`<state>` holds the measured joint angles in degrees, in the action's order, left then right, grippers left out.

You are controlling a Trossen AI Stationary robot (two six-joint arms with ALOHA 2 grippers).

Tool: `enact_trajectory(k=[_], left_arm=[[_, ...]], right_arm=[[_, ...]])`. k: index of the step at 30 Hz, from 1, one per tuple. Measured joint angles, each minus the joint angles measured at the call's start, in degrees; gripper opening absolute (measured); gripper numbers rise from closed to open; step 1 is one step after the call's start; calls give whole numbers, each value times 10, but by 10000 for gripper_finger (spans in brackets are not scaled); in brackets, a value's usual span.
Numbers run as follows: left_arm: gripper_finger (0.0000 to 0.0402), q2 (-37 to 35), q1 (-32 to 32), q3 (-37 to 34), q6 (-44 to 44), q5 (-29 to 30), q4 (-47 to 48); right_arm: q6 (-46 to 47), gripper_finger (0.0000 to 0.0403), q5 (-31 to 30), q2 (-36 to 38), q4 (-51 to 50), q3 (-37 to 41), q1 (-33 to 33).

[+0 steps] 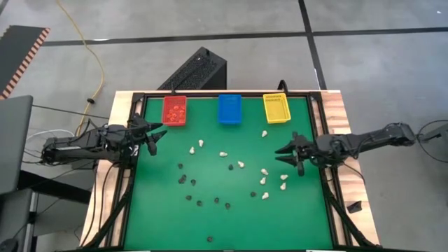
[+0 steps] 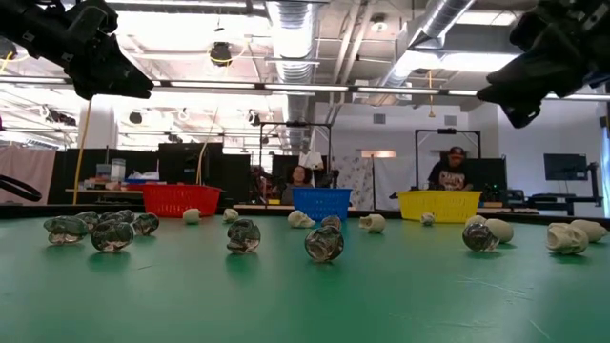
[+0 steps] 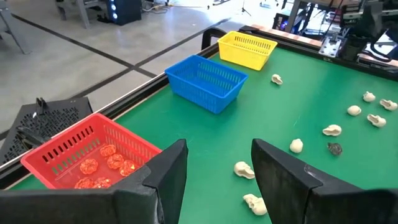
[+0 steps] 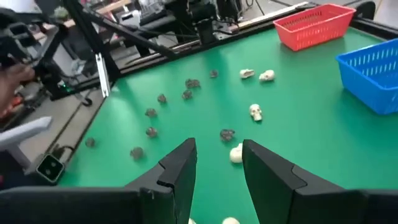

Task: Sort Halloween decoration
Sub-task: Put the white skull toy into the yellow bin

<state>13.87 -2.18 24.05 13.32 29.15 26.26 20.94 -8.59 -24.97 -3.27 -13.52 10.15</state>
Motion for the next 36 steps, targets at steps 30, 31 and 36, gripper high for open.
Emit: enact_trajectory(k=[30, 31, 36], left_arm=[[169, 0, 0, 0, 0, 0, 0], [169, 0, 0, 0, 0, 0, 0], [169, 0, 0, 0, 0, 0, 0]], right_arm=[[-30, 238, -121, -382, 302, -1, 33], [-30, 238, -124, -398, 319, -1, 33], [-35, 238, -126, -492, 385, -20, 33]])
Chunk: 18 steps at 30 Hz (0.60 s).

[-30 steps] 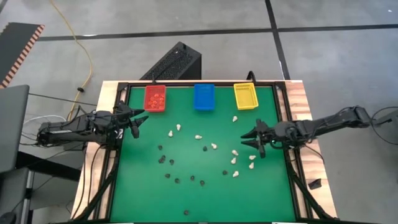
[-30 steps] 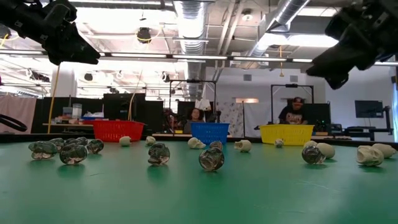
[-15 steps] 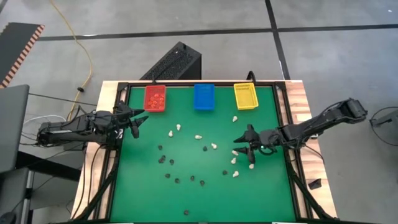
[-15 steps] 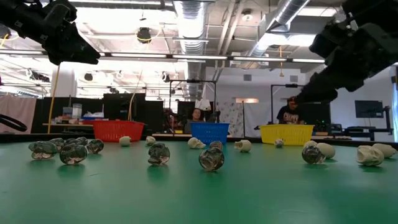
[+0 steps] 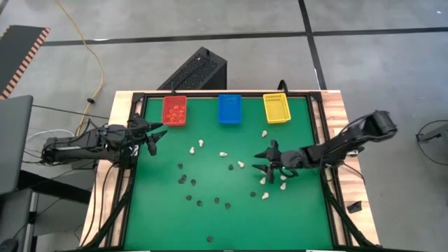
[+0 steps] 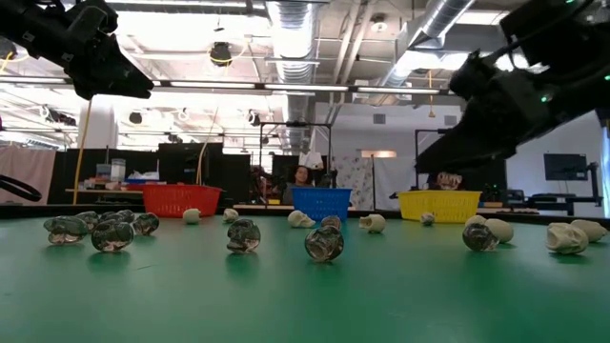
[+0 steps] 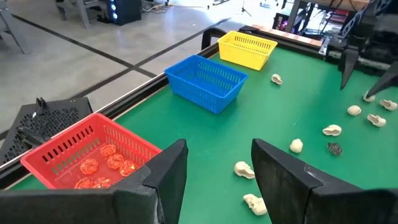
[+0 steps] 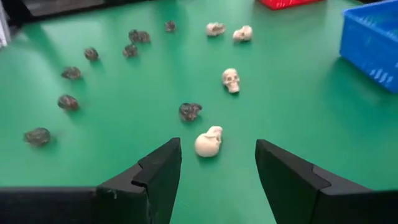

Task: Sort Halloween decoration
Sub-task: Put the white skull toy into the yellow bin

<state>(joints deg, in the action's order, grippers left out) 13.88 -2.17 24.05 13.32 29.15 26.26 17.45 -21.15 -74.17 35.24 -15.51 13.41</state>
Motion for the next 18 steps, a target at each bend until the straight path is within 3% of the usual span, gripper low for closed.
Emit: enact_trajectory(k=[4, 11, 18], left_arm=[[169, 0, 0, 0, 0, 0, 0], [169, 0, 0, 0, 0, 0, 0], [169, 0, 0, 0, 0, 0, 0]], right_arm=[[-21, 238, 0, -76, 2, -49, 0], [-141, 238, 1, -173, -8, -149, 2], [-138, 238, 2, -218, -44, -188, -24]])
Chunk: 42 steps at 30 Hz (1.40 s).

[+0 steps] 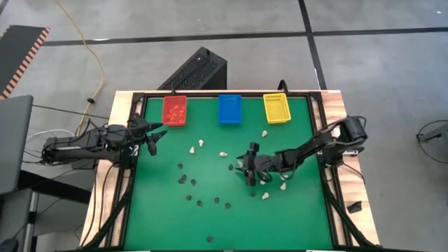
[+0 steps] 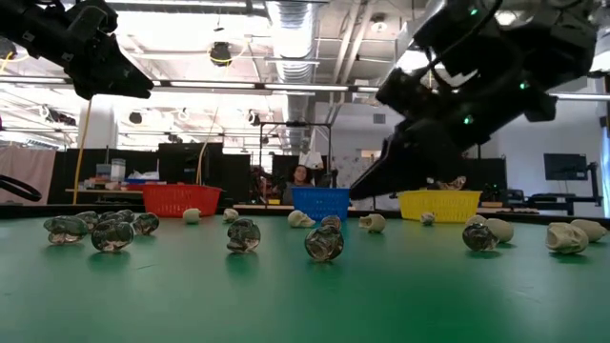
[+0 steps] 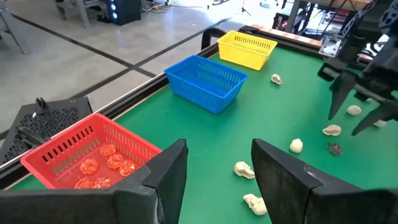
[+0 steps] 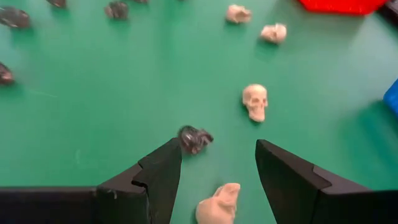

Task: Sort Halloween decoration
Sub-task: Put the white skull toy into the yellow bin

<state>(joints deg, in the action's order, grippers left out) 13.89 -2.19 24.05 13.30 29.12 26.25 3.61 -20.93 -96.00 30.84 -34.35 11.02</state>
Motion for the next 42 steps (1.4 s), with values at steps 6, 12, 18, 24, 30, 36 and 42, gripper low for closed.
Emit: enact_trajectory(k=[6, 12, 18, 24, 30, 36, 42], left_arm=[[169, 0, 0, 0, 0, 0, 0], [169, 0, 0, 0, 0, 0, 0], [169, 0, 0, 0, 0, 0, 0], [169, 0, 0, 0, 0, 0, 0], [169, 0, 0, 0, 0, 0, 0], [169, 0, 0, 0, 0, 0, 0], [169, 0, 0, 0, 0, 0, 0]], right_arm=[[39, 238, 26, -39, -4, 0, -10], [74, 238, 28, -73, 4, -1, -9], [102, 236, 28, -81, 0, -1, -9], [117, 199, 26, -81, -5, -1, -9], [148, 136, 22, -81, -22, -1, -10], [174, 120, 23, -82, -16, 0, -9], [173, 120, 23, -59, -18, 1, -11]])
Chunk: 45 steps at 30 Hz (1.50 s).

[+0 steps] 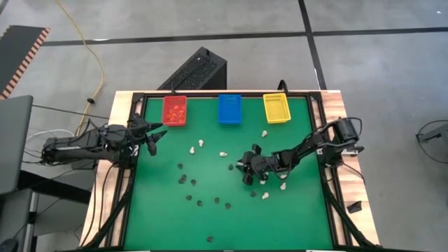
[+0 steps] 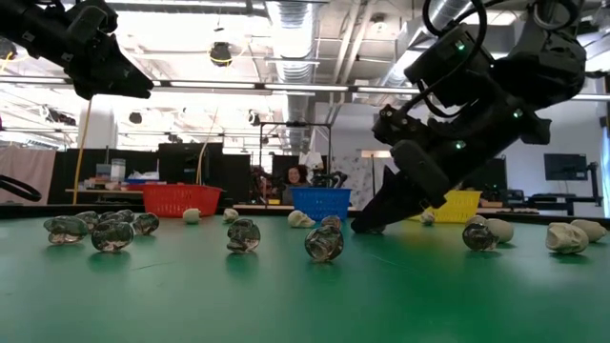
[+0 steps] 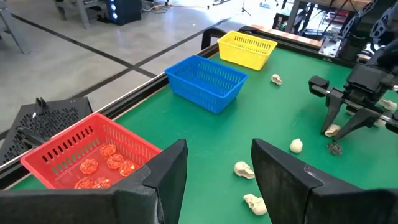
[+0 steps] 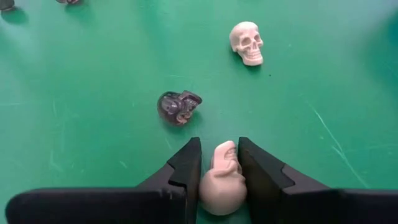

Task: Sort Halloween decoration
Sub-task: Put the white skull toy into the yellow bin

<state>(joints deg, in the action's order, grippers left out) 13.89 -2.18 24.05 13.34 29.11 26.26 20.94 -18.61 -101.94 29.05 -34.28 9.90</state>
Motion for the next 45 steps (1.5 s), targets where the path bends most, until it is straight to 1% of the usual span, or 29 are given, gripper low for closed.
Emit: enact_trajectory(k=[6, 14, 23, 28, 32, 36, 40, 43, 45], left_arm=[[169, 0, 0, 0, 0, 0, 0], [169, 0, 0, 0, 0, 0, 0], [169, 0, 0, 0, 0, 0, 0], [169, 0, 0, 0, 0, 0, 0], [169, 0, 0, 0, 0, 0, 0], [169, 0, 0, 0, 0, 0, 0], [169, 0, 0, 0, 0, 0, 0], [169, 0, 0, 0, 0, 0, 0], [169, 0, 0, 0, 0, 0, 0]], right_arm=[[-39, 120, -25, 61, -52, 2, -6], [-54, 120, -49, 144, -123, 1, -25], [-37, 120, -178, 224, -239, 1, -60], [-31, 120, -218, 269, -314, 0, -102], [-30, 120, -235, 302, -362, 0, -152], [-29, 120, -236, 323, -387, 0, -217], [-29, 120, -230, 321, -387, 0, -287], [-29, 120, -198, 302, -387, 0, -334], [-29, 120, -162, 284, -376, 0, -362]])
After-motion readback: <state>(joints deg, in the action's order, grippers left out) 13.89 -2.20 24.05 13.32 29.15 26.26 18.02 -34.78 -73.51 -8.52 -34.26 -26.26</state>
